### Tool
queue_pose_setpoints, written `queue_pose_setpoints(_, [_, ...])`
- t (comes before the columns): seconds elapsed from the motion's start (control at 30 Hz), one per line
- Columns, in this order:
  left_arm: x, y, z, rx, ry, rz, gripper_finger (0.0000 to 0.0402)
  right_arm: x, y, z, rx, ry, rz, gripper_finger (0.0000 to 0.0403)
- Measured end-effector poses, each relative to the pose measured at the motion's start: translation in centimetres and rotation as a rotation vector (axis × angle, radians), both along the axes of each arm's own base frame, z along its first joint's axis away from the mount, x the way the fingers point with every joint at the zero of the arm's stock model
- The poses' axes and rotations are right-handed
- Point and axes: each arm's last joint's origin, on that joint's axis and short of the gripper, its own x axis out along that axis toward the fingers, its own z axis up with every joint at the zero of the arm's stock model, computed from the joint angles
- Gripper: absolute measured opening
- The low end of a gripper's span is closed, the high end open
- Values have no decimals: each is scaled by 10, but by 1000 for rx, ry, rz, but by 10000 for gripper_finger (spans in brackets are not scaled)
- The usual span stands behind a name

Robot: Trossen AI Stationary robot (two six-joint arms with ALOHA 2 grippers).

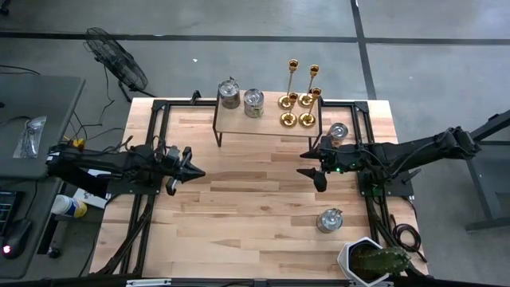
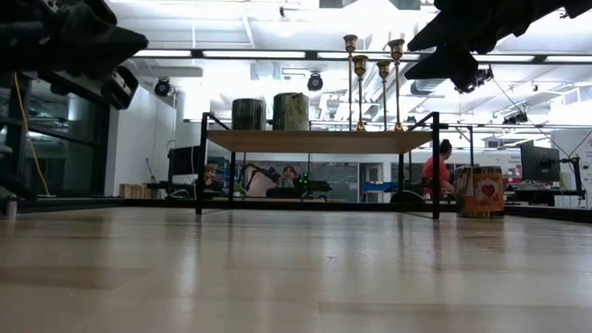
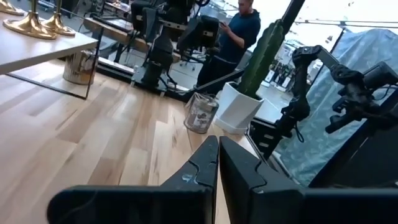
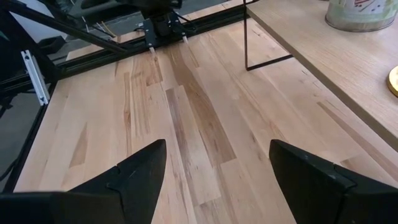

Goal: Pick & Place candle stick holders
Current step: Align the silver scented candle on the shelf with the silver scented candle

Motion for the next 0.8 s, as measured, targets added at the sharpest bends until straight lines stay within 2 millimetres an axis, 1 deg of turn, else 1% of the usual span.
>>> queue_pose_setpoints(0.23, [0, 0, -9, 51, -36, -12, 12, 0, 0, 0, 0, 0, 0, 278])
queue_pose_setpoints(0.4, [-2, 0, -14, 52, -62, -11, 12, 0, 0, 0, 0, 0, 0, 278])
queue_pose_setpoints(0.8, [-10, 1, -12, 75, -118, 22, 12, 0, 0, 0, 0, 0, 0, 278])
